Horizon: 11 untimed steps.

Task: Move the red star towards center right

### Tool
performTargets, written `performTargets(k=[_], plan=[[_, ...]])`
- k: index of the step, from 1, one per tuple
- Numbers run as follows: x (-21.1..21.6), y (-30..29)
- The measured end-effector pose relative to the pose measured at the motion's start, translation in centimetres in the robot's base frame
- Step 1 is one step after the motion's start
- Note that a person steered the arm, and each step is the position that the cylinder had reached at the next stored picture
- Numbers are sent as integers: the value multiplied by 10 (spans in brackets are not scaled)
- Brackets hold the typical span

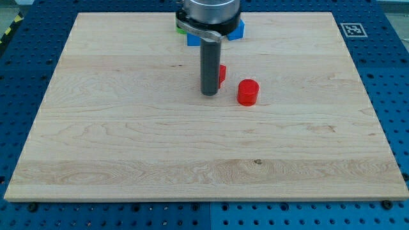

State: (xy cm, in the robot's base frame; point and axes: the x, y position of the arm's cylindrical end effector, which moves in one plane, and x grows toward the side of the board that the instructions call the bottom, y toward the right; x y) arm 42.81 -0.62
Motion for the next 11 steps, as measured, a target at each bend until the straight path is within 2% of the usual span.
performTargets(k=[1, 2, 5, 9, 11], plan=[[-6, -26], [-24, -26], [-32, -9], [-38, 145], [-27, 180]])
